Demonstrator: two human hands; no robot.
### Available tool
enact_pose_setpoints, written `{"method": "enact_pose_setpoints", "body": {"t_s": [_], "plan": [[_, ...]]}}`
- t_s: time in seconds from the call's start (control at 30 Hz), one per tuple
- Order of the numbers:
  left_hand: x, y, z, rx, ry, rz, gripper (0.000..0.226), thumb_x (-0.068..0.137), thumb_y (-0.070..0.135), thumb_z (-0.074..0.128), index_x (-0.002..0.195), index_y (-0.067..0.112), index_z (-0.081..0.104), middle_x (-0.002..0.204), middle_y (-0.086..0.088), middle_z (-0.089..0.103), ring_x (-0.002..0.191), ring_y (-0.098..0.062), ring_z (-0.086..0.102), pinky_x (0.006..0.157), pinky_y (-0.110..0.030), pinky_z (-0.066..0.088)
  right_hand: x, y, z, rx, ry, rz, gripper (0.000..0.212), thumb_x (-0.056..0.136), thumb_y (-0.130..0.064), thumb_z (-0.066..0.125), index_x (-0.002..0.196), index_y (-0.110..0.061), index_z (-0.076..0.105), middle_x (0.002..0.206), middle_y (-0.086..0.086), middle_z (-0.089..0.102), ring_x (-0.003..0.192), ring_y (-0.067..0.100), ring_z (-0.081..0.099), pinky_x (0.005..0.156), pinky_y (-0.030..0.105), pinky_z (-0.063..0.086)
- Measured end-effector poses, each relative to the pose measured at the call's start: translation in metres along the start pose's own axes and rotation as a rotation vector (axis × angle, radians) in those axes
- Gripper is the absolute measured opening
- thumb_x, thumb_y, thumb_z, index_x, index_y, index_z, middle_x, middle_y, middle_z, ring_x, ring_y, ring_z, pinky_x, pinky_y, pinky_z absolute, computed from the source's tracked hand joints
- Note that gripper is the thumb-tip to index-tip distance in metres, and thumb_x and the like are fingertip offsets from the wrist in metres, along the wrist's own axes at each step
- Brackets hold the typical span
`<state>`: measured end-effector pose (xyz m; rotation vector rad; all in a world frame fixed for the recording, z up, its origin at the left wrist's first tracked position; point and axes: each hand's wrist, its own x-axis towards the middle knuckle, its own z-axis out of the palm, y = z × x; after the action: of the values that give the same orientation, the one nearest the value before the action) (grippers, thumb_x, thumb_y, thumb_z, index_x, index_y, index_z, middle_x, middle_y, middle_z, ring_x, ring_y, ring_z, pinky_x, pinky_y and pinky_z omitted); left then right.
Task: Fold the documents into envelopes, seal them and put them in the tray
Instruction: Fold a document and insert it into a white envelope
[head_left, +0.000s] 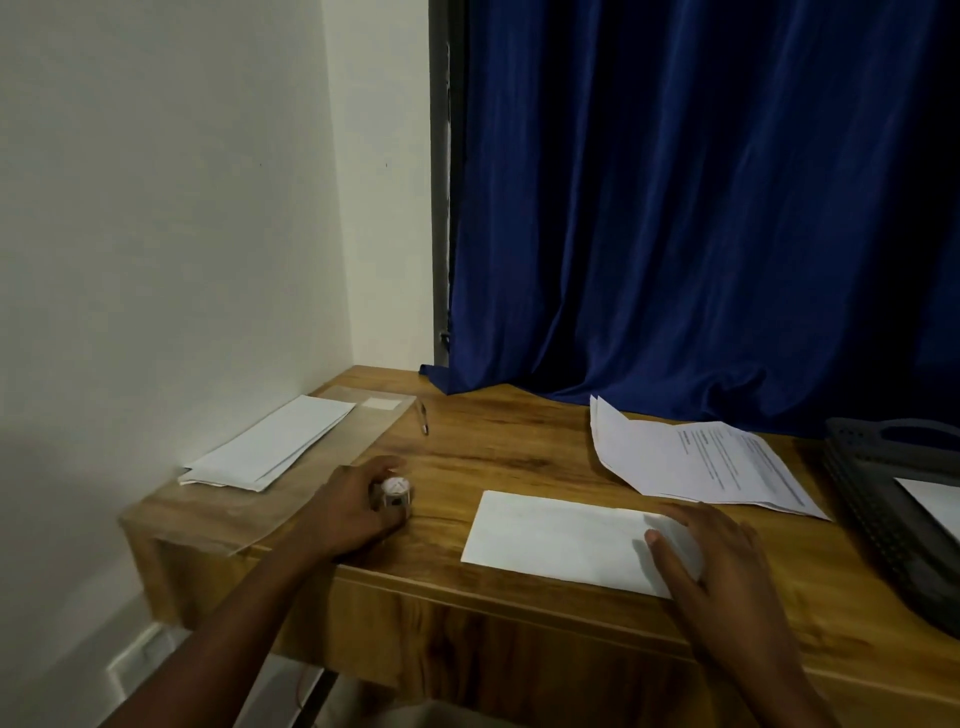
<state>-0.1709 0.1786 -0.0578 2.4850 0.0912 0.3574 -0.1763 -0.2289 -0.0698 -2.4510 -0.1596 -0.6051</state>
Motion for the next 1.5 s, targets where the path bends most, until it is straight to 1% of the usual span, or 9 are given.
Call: {"method": "enact_pose_setpoints", "body": {"t_s": [0.13,0.37,0.5,0.6,0.73,0.93,1.07,1.23,1.5], "plan": [[0.000,0.013,0.002,-0.183,0.028,0.017,0.041,0.081,0.039,0.080,0.120,0.037,0.066,0.112,0.015,0.071,0.101,-0.003,0.067,0.091,-0.037,0.057,-0.004,0.001,-0.005,0.173,0.041,0.052,0.058,0.084,-0.066,0.045,0.125,-0.029,0.063,0.134,-0.004,0.060,0.116,0.009,0.046,0.102,0.042,0.045],[-0.001,0.100,0.048,-0.837,-0.114,0.079,0.051,0.079,0.001,0.081,0.125,0.015,0.064,0.116,-0.001,0.075,0.109,-0.019,0.071,0.094,-0.035,0.057,0.008,-0.023,0.001,0.309,0.071,-0.049,0.020,0.093,-0.038,0.063,0.113,-0.038,0.066,0.117,-0.022,0.064,0.113,-0.001,0.056,0.099,0.034,0.051],[0.002,0.139,0.090,-0.956,-0.114,0.113,0.049,0.075,-0.001,0.083,0.121,0.009,0.068,0.114,-0.006,0.076,0.102,-0.023,0.074,0.089,-0.034,0.059,0.018,-0.049,0.012,0.474,0.031,-0.102,0.024,0.093,-0.020,0.068,0.107,-0.040,0.069,0.109,-0.026,0.068,0.108,-0.007,0.060,0.092,0.016,0.048],[0.001,0.146,0.111,-1.041,-0.094,0.065,0.051,0.068,0.006,0.089,0.114,0.007,0.069,0.108,-0.017,0.075,0.091,-0.033,0.075,0.076,-0.040,0.063,0.020,-0.048,0.023,0.468,0.006,-0.090,0.021,0.093,-0.027,0.068,0.109,-0.041,0.069,0.111,-0.030,0.066,0.111,-0.010,0.058,0.095,0.013,0.045],[0.002,0.140,0.117,-1.030,-0.135,0.080,0.058,0.063,0.019,0.092,0.115,0.008,0.069,0.105,-0.019,0.074,0.083,-0.039,0.074,0.068,-0.040,0.062,0.019,-0.041,0.030,0.455,-0.018,-0.029,0.021,0.093,-0.033,0.068,0.113,-0.040,0.070,0.114,-0.031,0.066,0.110,-0.014,0.056,0.098,0.012,0.045],[-0.001,0.139,0.116,-0.995,-0.230,0.143,0.056,0.073,0.012,0.084,0.126,0.014,0.066,0.107,-0.014,0.077,0.097,-0.040,0.073,0.081,-0.038,0.061,0.024,-0.032,0.034,0.487,-0.135,0.001,0.035,0.094,-0.038,0.066,0.129,-0.037,0.065,0.124,-0.024,0.064,0.112,-0.007,0.059,0.099,0.015,0.046],[-0.001,0.139,0.117,-0.972,-0.271,0.174,0.062,0.081,0.007,0.078,0.137,0.017,0.055,0.119,-0.006,0.074,0.109,-0.032,0.071,0.096,-0.039,0.057,0.025,-0.032,0.037,0.456,-0.189,-0.007,0.027,0.096,-0.042,0.063,0.121,-0.050,0.060,0.119,-0.033,0.062,0.108,-0.016,0.056,0.090,0.005,0.042],[-0.002,0.137,0.118,-0.896,-0.272,0.220,0.060,0.089,-0.013,0.064,0.139,0.017,0.052,0.126,-0.001,0.071,0.115,-0.024,0.068,0.097,-0.033,0.056,0.024,-0.029,0.035,0.538,-0.097,0.015,0.020,0.093,-0.026,0.070,0.105,-0.042,0.072,0.105,-0.026,0.073,0.102,-0.007,0.065,0.090,0.015,0.051],[-0.001,0.135,0.121,-0.823,-0.241,0.263,0.057,0.088,-0.006,0.067,0.138,0.017,0.055,0.127,0.000,0.071,0.117,-0.021,0.068,0.098,-0.033,0.055,0.023,-0.030,0.032,0.546,-0.033,0.067,0.018,0.087,-0.021,0.076,0.083,-0.038,0.073,0.084,-0.025,0.074,0.085,-0.003,0.069,0.077,0.017,0.054]]}}
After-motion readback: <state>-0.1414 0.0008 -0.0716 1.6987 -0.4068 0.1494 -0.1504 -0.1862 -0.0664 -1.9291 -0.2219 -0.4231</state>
